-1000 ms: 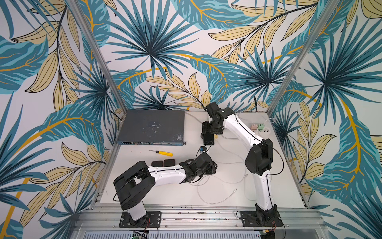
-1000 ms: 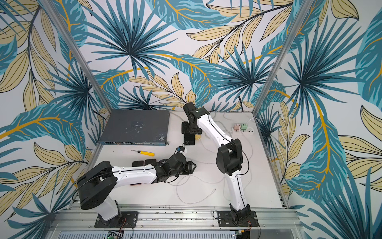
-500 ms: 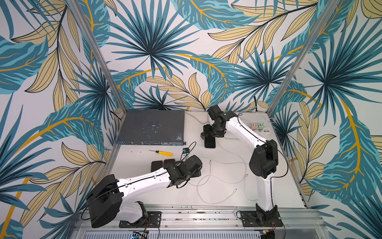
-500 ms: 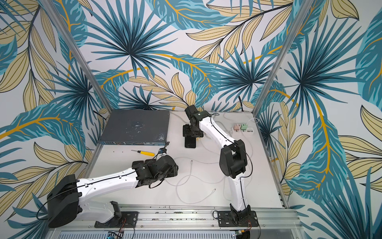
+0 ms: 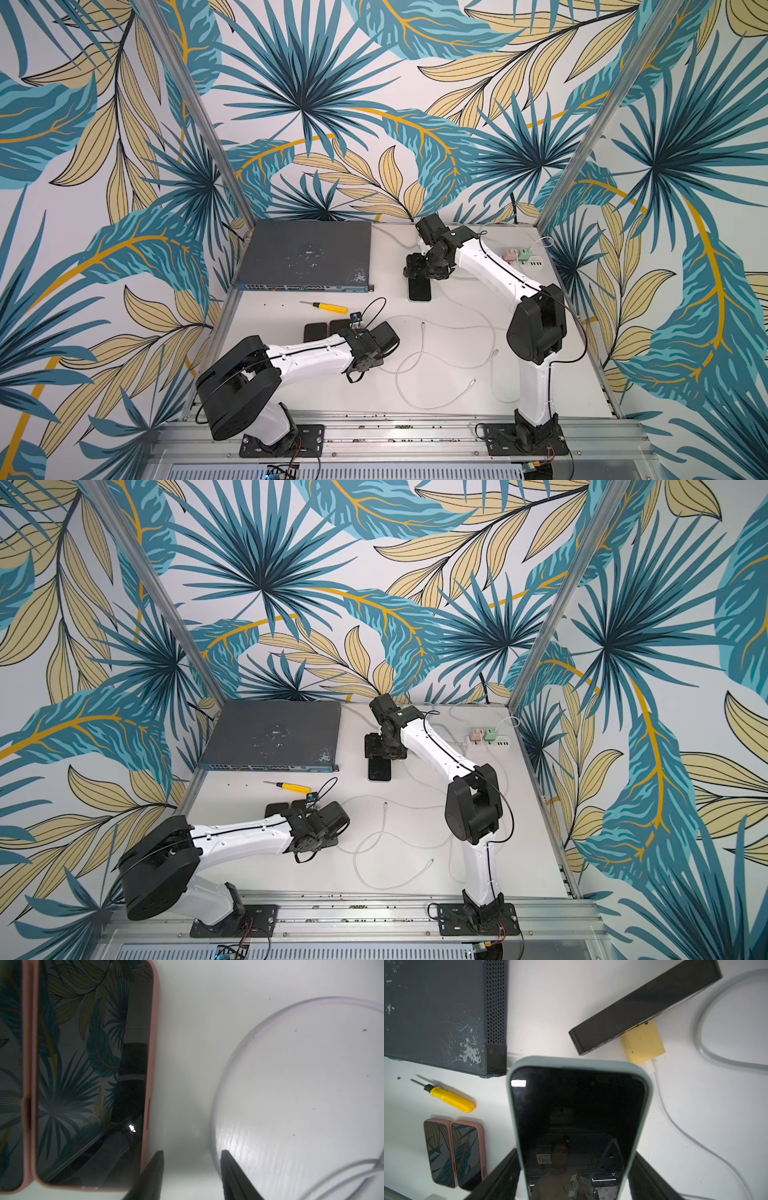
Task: Unplug the charging cable from the phone
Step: Adjust the charging cable at the center of the board.
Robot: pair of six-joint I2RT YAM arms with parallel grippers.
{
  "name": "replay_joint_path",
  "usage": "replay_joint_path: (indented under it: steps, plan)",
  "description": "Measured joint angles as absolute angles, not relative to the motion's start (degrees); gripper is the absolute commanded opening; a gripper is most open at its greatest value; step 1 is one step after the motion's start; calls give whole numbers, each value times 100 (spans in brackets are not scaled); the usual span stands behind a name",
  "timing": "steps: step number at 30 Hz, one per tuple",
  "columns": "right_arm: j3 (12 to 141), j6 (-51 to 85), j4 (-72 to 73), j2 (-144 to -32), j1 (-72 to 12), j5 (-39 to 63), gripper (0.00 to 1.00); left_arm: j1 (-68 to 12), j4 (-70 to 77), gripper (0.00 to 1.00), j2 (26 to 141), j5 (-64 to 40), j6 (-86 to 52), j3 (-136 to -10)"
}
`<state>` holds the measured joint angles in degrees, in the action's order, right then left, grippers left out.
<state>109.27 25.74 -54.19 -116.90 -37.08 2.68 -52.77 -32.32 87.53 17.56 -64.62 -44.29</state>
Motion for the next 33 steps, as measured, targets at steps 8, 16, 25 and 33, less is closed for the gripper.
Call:
replay_joint_path:
  steps: [8,16,25,33]
  plan:
    - [10927,2571,-5382,-11688,-3715,266,71,-5221,-2998,21,9279,1734,-6208,-4821]
    - [10927,2569,-5384,-11688,-3708,233,71,-5310,-2733,0,9848,1492,-5986,-5502]
    - [10995,2569,-5389,-11688,-3607,196,71,-5634,-2368,2,10694,980,-5680,-6501]
    - [11039,2571,-5391,-11688,-3601,211,71,-5660,-2259,44,10575,851,-5553,-6381]
